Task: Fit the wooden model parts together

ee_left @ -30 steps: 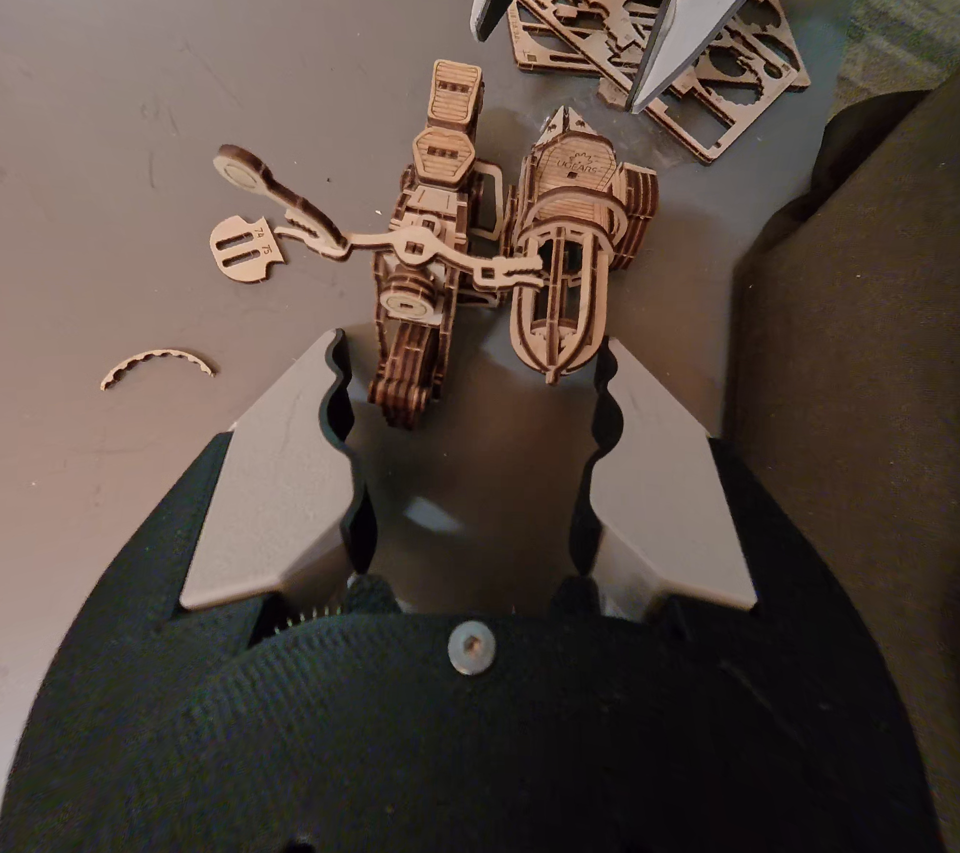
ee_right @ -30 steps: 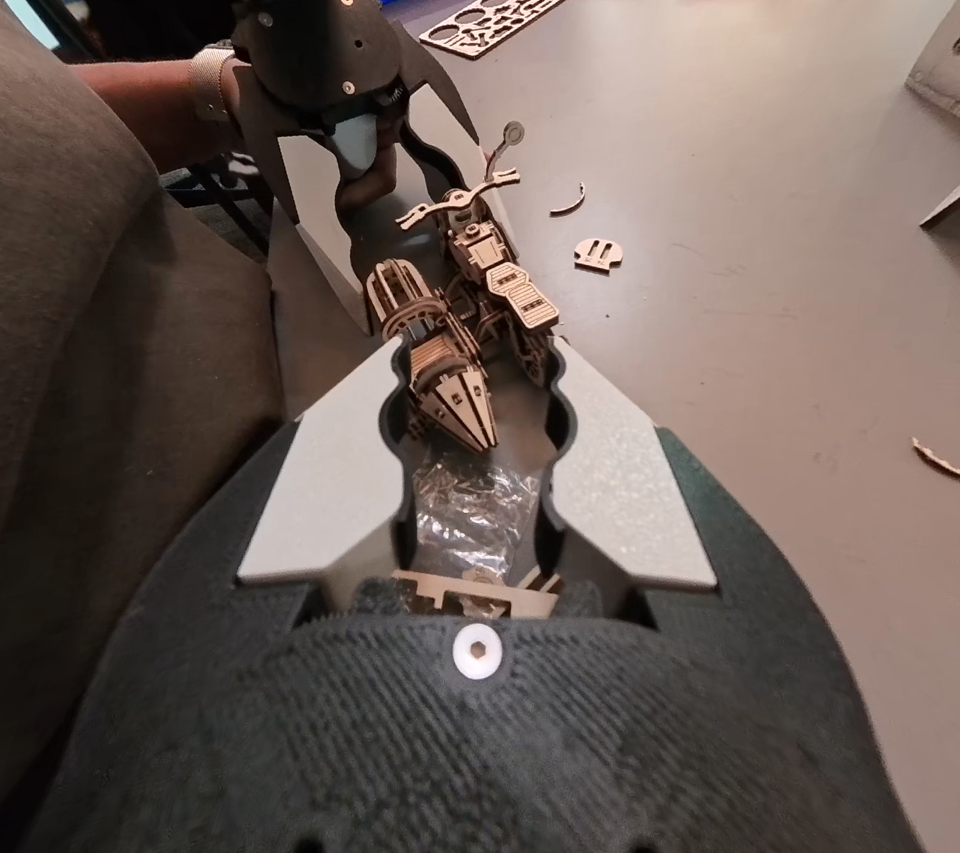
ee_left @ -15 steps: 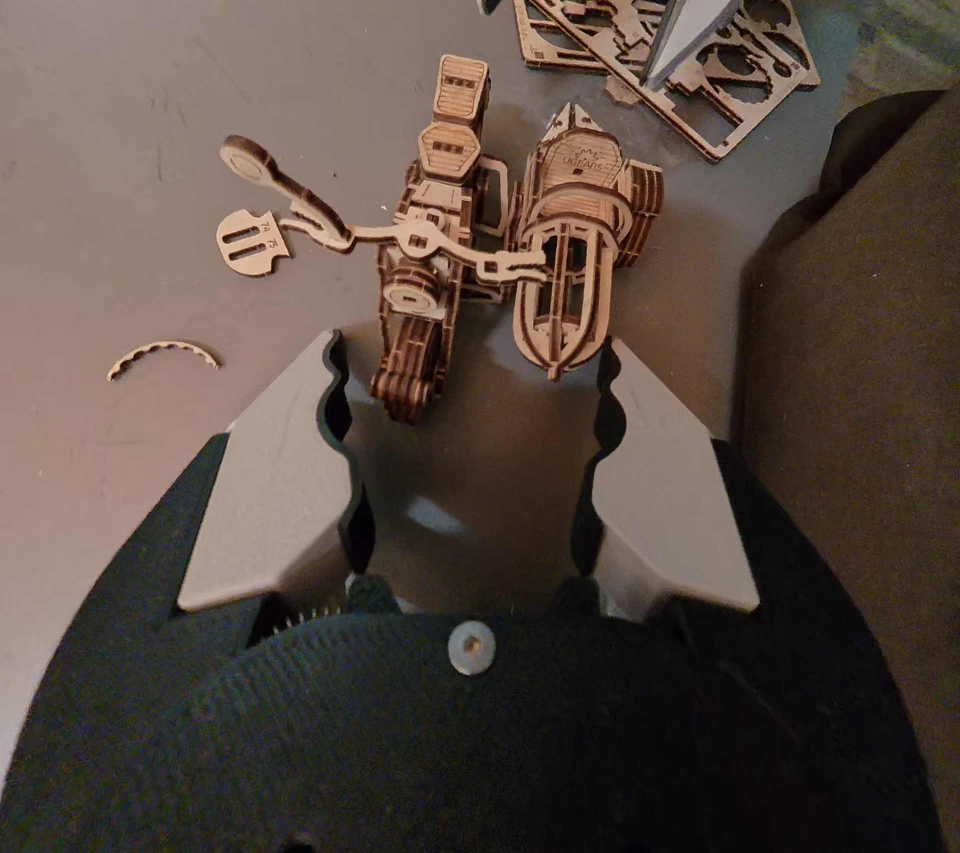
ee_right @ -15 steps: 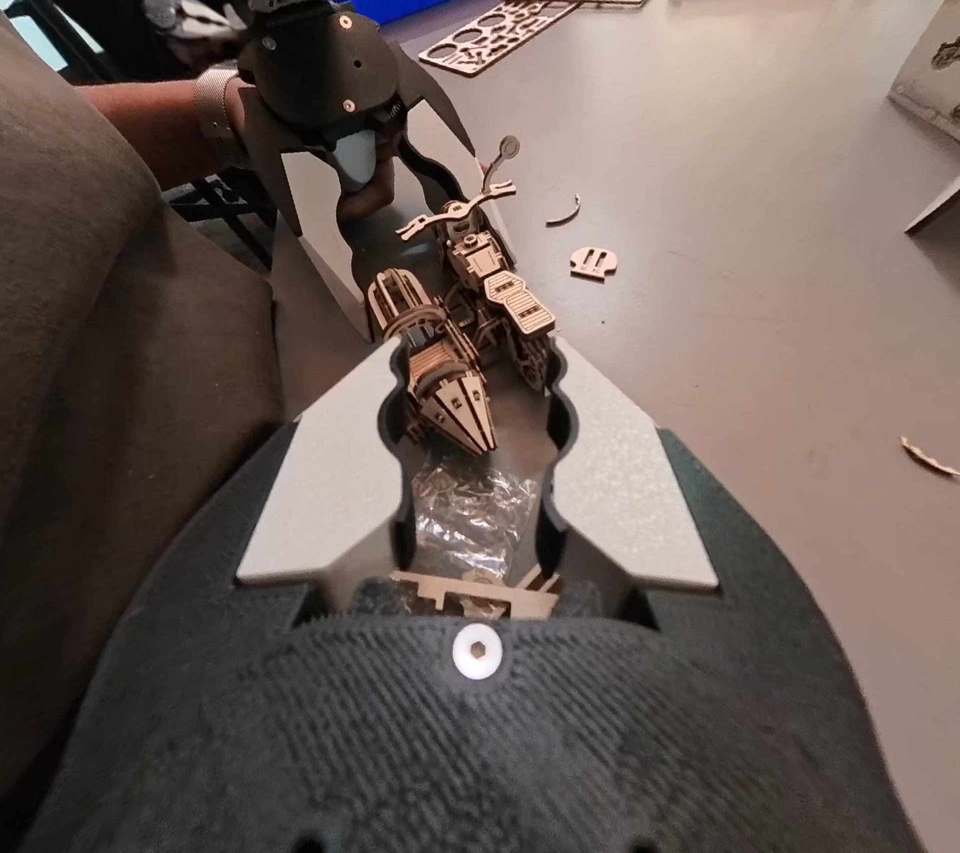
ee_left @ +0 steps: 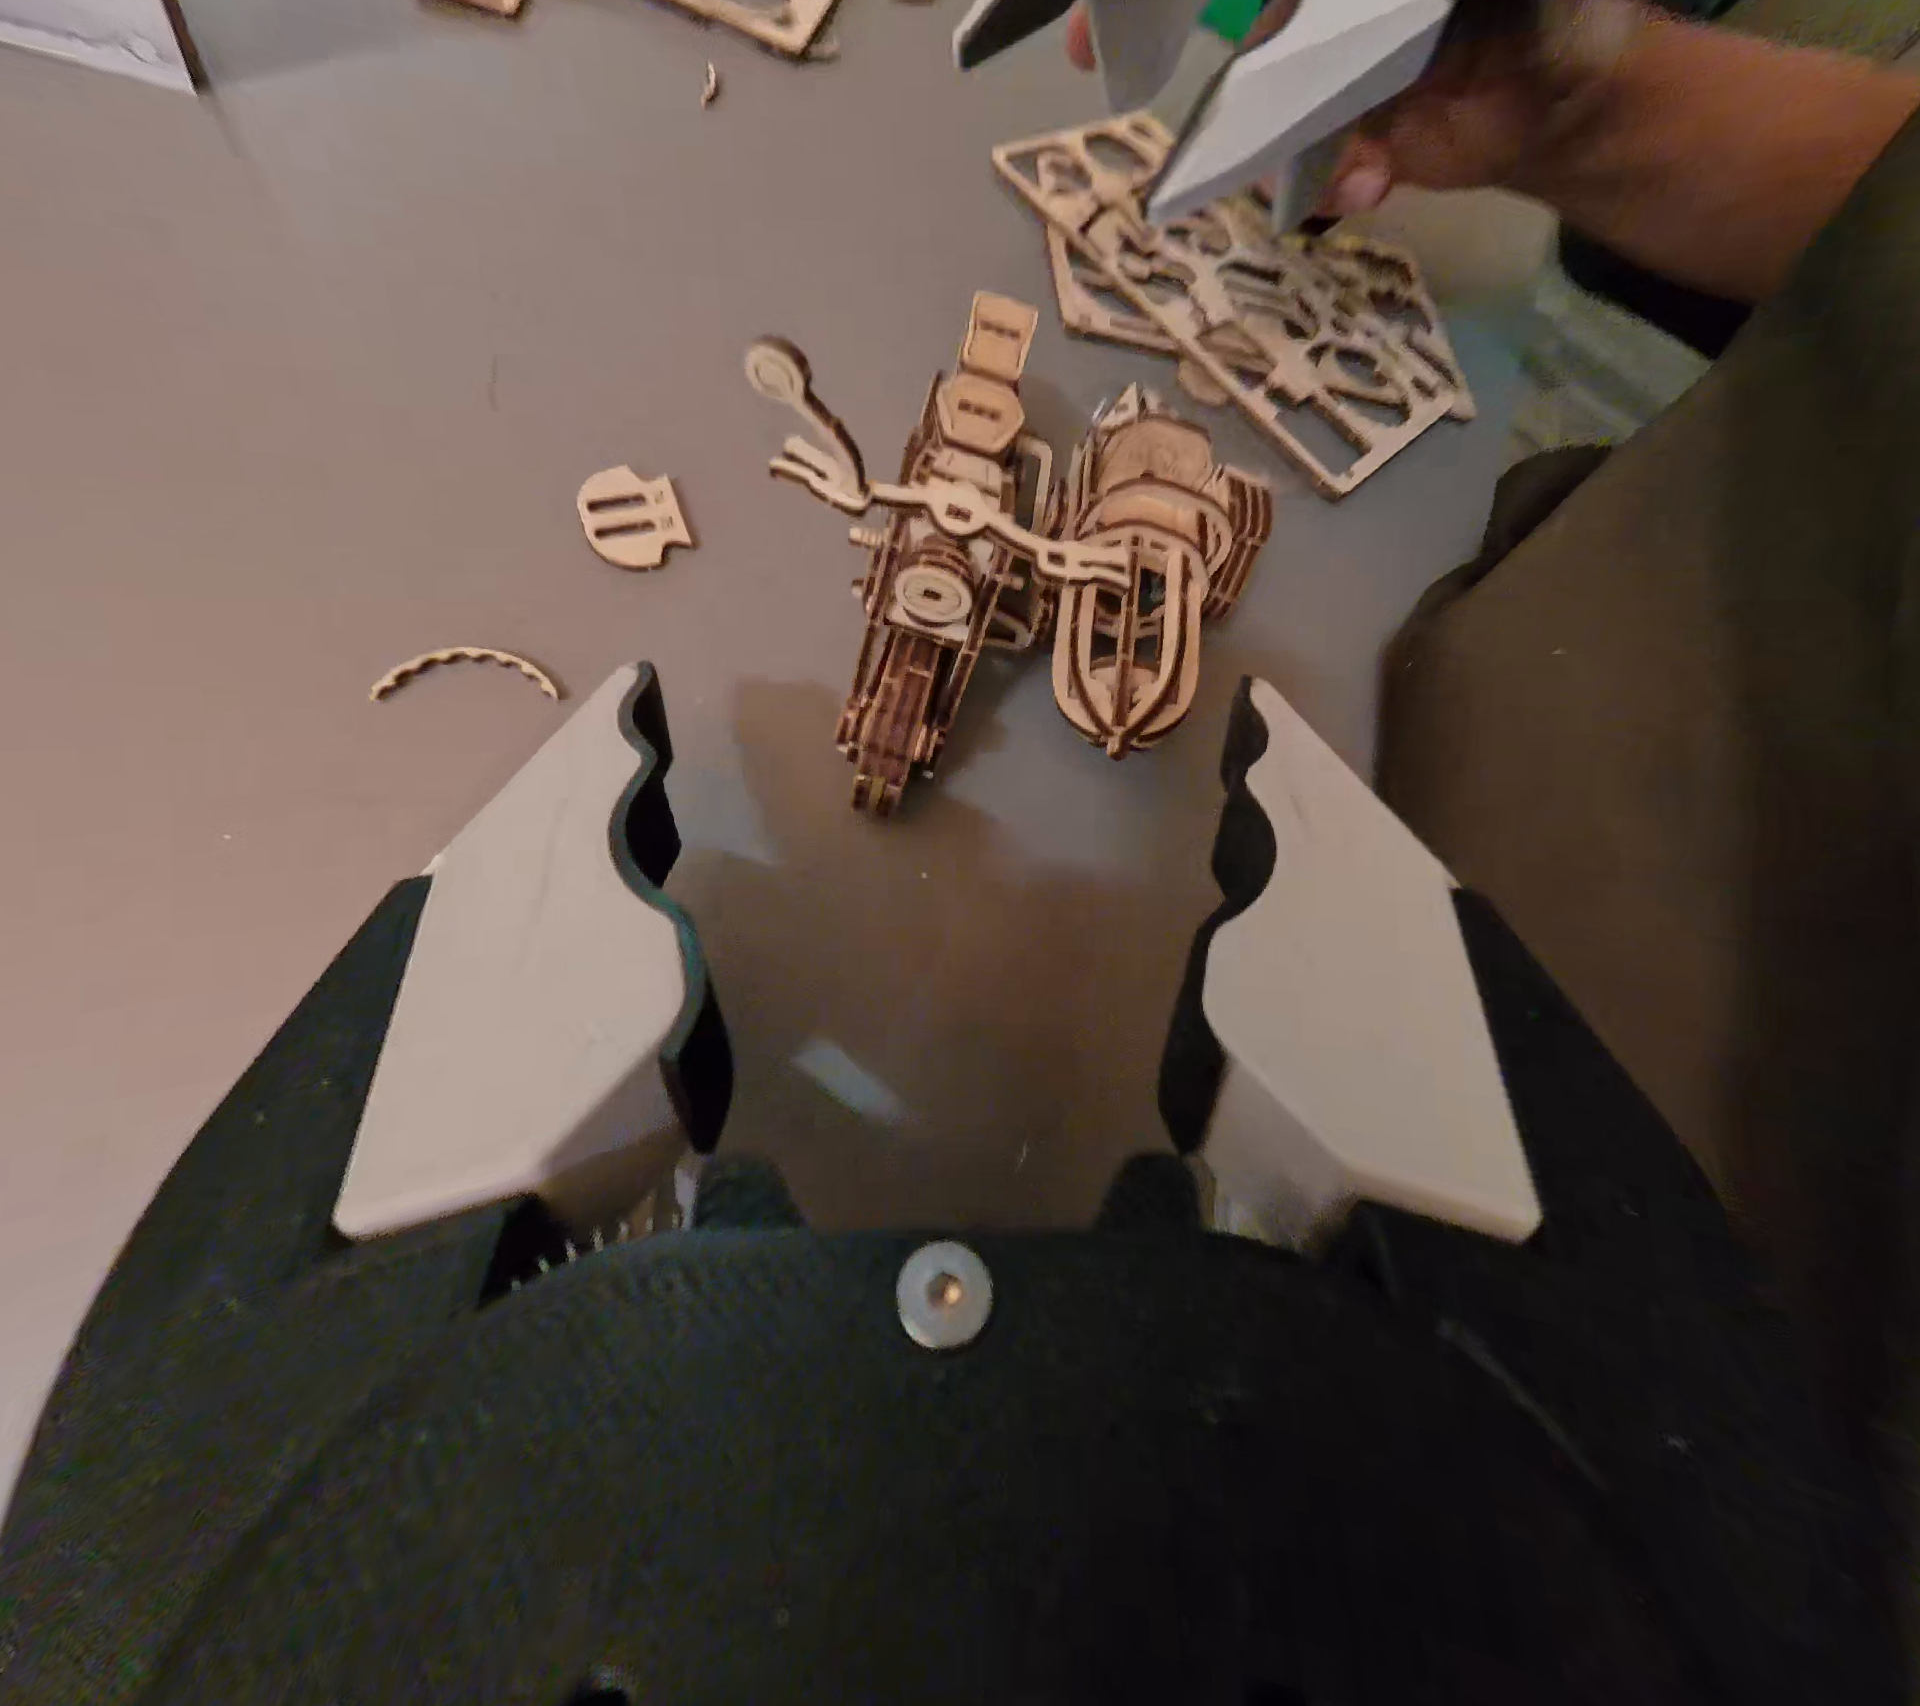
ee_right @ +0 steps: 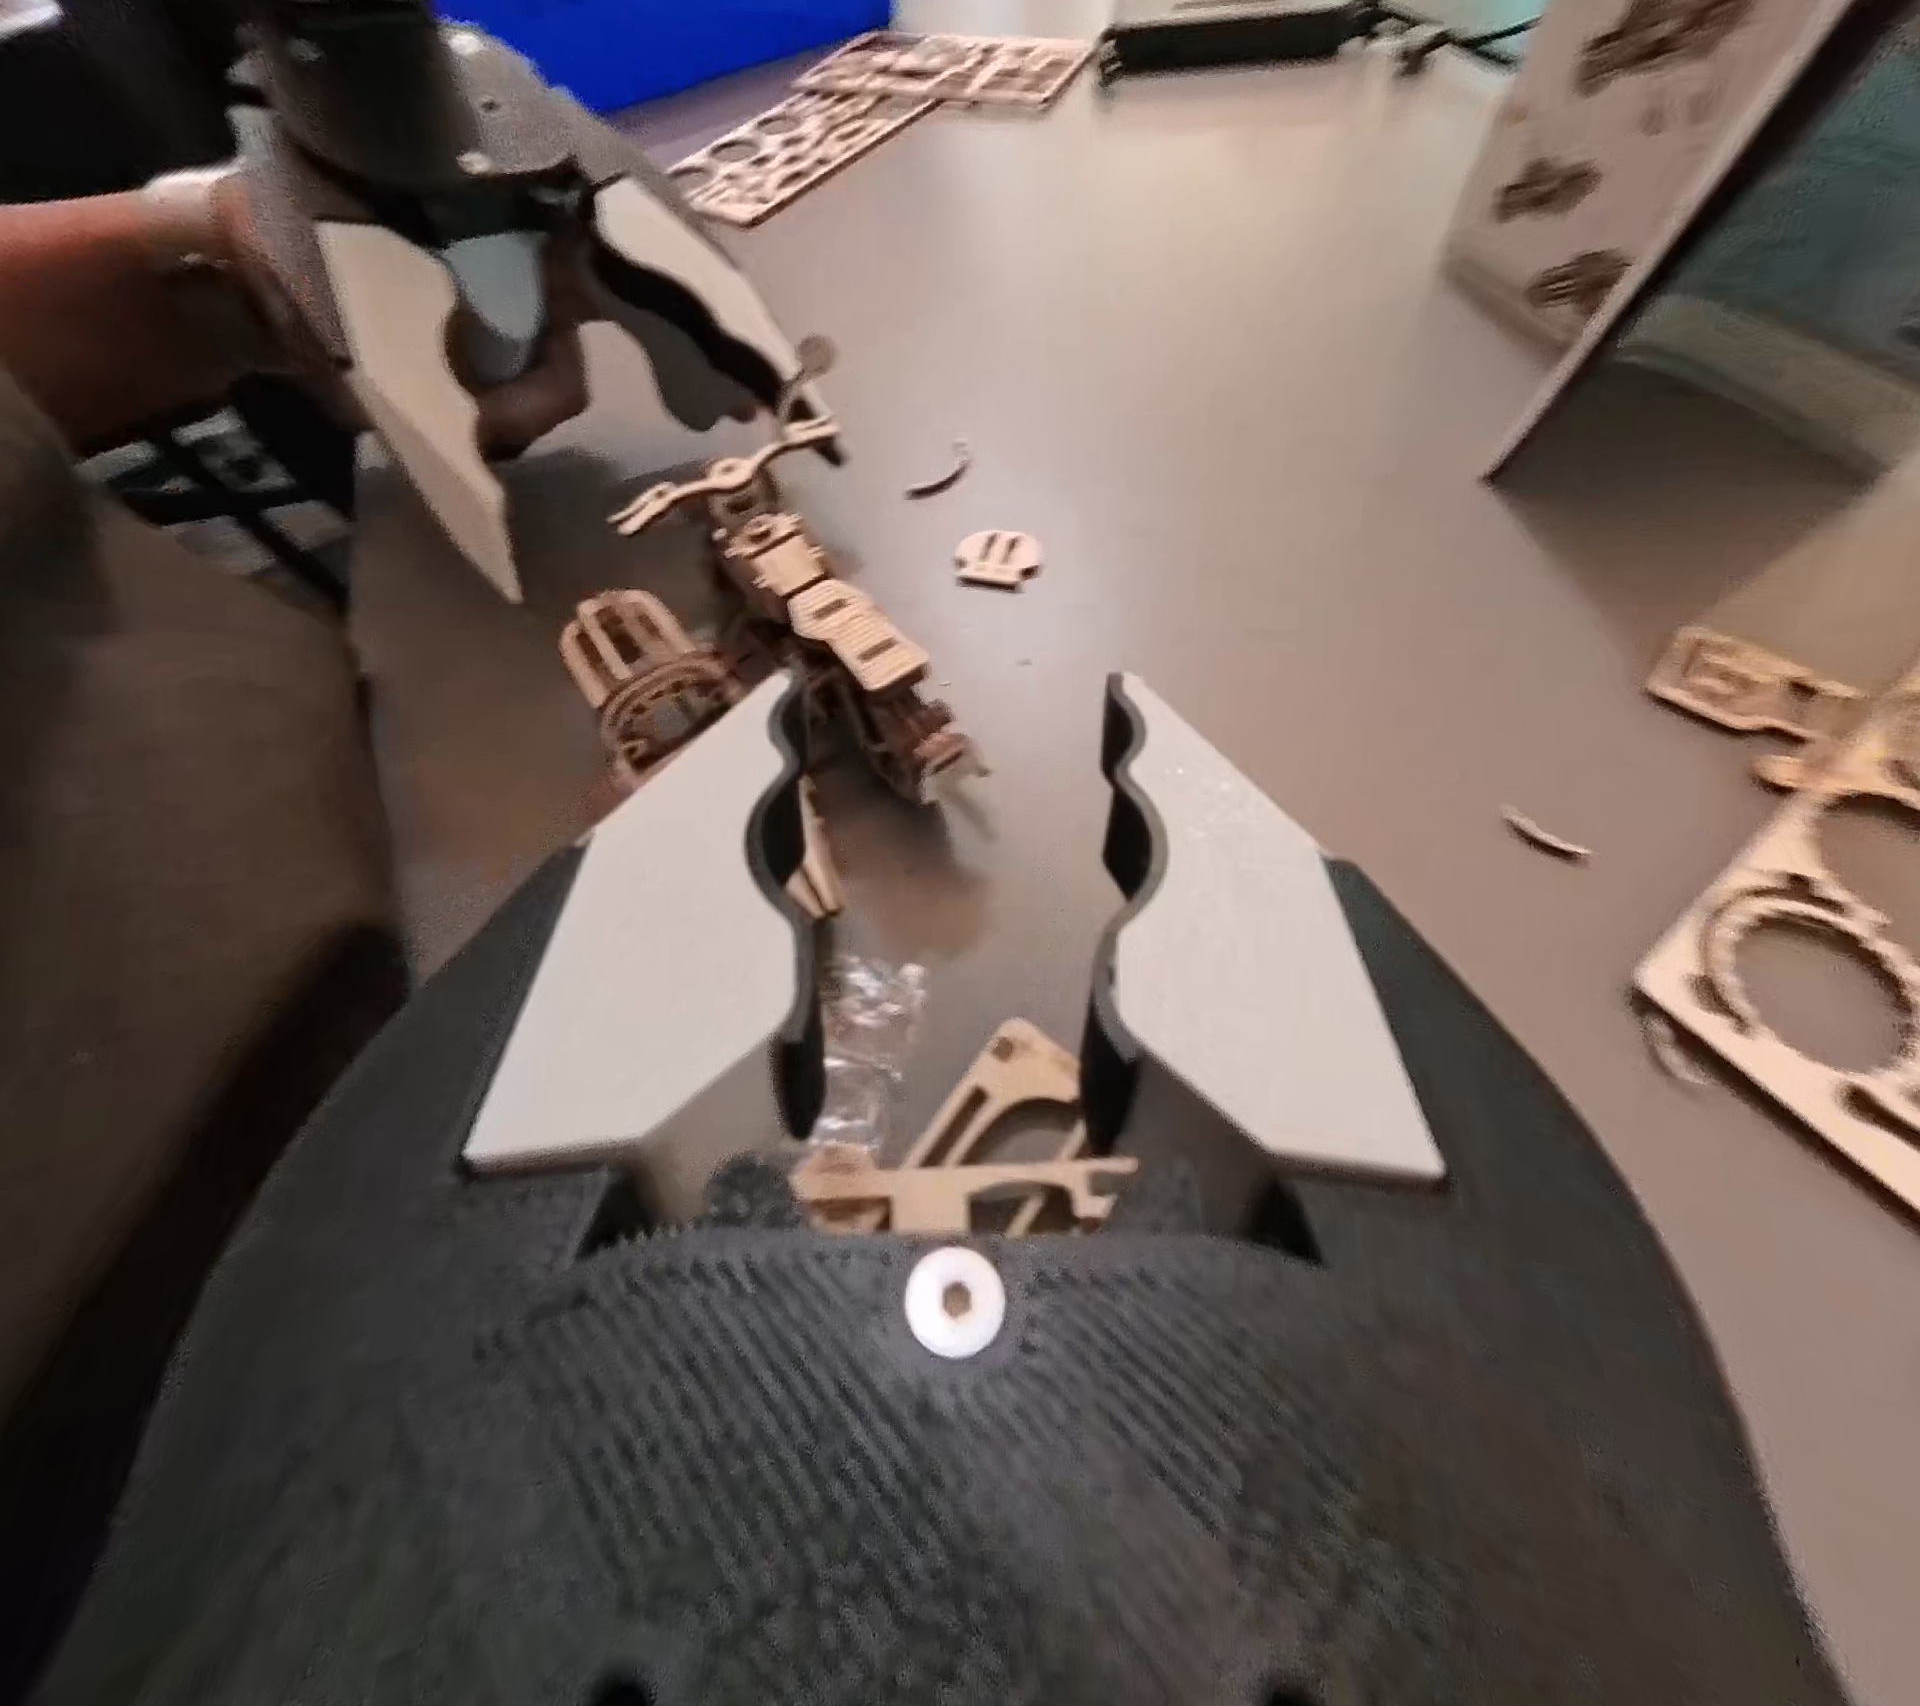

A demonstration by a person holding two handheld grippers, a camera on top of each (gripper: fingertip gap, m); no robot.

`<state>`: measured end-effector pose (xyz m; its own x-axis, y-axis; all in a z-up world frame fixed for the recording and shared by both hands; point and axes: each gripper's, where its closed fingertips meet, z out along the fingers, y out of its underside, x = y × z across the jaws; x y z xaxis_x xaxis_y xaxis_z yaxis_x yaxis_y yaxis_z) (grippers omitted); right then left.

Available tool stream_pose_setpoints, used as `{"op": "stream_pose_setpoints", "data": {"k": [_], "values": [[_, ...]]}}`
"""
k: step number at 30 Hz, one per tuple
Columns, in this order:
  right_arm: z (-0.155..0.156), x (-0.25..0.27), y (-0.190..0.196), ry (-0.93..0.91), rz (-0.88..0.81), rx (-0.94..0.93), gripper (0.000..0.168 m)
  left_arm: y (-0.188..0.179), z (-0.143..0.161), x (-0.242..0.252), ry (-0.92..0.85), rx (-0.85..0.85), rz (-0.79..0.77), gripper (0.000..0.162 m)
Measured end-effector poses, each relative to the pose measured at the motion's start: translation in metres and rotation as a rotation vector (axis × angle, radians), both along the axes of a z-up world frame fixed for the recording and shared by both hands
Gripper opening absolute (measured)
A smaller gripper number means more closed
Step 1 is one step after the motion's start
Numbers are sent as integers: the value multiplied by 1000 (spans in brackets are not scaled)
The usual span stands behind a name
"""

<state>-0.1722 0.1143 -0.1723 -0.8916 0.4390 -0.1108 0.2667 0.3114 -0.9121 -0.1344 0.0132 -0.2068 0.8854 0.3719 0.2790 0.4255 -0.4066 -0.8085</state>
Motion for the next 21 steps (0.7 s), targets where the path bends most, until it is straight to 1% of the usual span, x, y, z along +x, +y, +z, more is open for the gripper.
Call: {"op": "stream_pose_setpoints", "data": {"k": [3, 6, 9, 11, 13, 15, 18, 20, 21], "values": [[17, -22, 17, 31, -137, -69, 61, -1, 17, -7, -5, 95, 32, 107], [30, -45, 28, 85, -271, -72, 61, -5, 31, -16, -9, 182, 78, 109], [49, -75, 24, 153, -361, -67, 62, -12, 41, -29, 0, 239, 153, 110], [61, -97, 12, 170, -378, -85, 64, -15, 49, -34, 17, 269, 182, 110], [66, -122, -2, 170, -386, -88, 64, -17, 57, -36, 31, 299, 202, 109], [62, -152, -16, 151, -400, -74, 71, -16, 61, -36, 38, 314, 211, 108], [42, -201, -28, 110, -440, -31, 75, -16, 65, -35, 60, 313, 219, 107], [29, -225, -32, 87, -474, -20, 75, -17, 67, -37, 71, 317, 232, 105], [28, -232, -33, 97, -486, -23, 73, -18, 68, -38, 75, 322, 240, 104]]}}
